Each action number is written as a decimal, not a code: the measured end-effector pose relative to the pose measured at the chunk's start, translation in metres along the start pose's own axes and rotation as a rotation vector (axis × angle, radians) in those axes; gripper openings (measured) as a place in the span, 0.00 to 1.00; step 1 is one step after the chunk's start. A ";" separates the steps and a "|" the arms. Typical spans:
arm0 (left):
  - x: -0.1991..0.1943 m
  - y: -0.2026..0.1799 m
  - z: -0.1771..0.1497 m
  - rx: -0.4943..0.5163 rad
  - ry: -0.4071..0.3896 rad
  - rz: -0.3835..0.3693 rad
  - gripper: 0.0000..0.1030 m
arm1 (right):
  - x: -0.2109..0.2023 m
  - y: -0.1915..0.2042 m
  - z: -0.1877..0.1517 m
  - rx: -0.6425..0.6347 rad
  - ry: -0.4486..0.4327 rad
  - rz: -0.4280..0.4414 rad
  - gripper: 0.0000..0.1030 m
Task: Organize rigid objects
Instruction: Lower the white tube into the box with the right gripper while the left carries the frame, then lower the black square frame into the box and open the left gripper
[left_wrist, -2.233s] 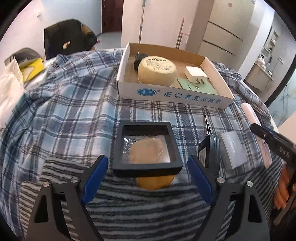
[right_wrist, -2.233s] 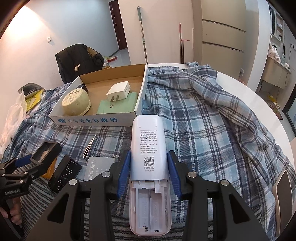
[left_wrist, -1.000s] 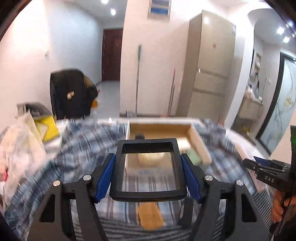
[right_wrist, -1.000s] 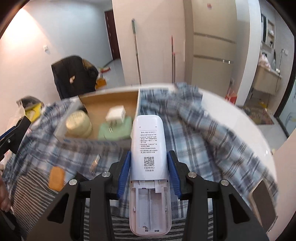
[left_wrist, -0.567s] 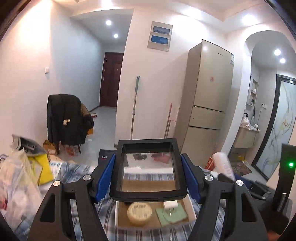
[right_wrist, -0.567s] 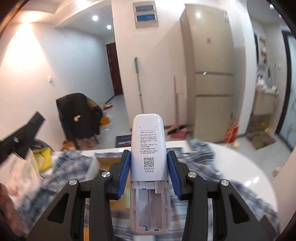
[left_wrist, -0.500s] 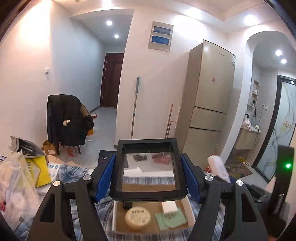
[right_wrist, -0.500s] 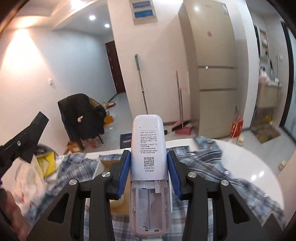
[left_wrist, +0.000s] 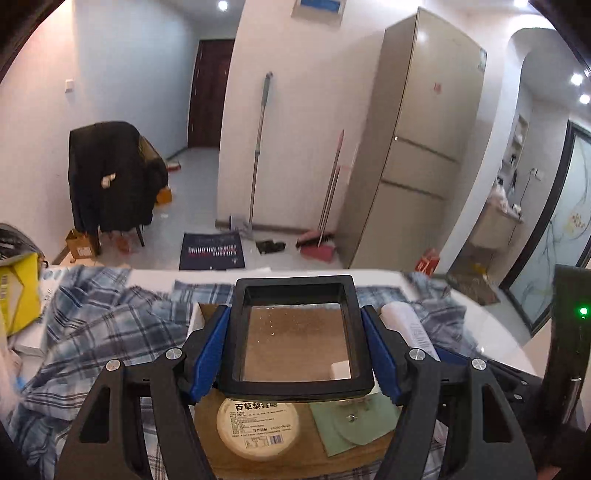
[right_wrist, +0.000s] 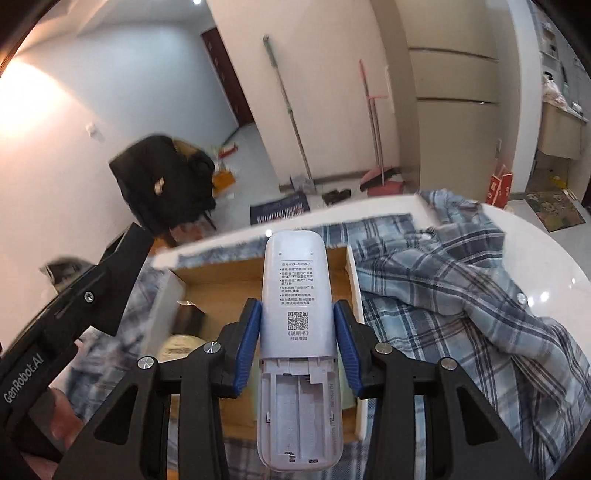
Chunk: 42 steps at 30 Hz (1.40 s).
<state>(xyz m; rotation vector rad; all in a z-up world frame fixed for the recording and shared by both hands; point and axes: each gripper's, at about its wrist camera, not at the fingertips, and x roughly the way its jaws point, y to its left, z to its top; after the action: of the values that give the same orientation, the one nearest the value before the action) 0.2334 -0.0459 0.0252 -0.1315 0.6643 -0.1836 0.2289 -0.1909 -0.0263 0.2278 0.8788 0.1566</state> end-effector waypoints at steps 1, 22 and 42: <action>0.006 0.000 -0.002 0.002 0.014 -0.002 0.70 | 0.010 -0.003 -0.002 0.010 0.029 0.006 0.38; 0.039 -0.002 -0.022 0.037 0.087 0.011 0.70 | 0.001 -0.005 0.001 -0.062 -0.005 -0.098 0.48; 0.077 -0.004 -0.045 0.056 0.172 0.001 0.70 | -0.003 -0.021 0.009 -0.037 -0.011 -0.158 0.52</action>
<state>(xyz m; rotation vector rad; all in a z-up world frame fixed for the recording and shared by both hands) 0.2645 -0.0692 -0.0555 -0.0613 0.8300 -0.2138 0.2348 -0.2126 -0.0244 0.1241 0.8784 0.0245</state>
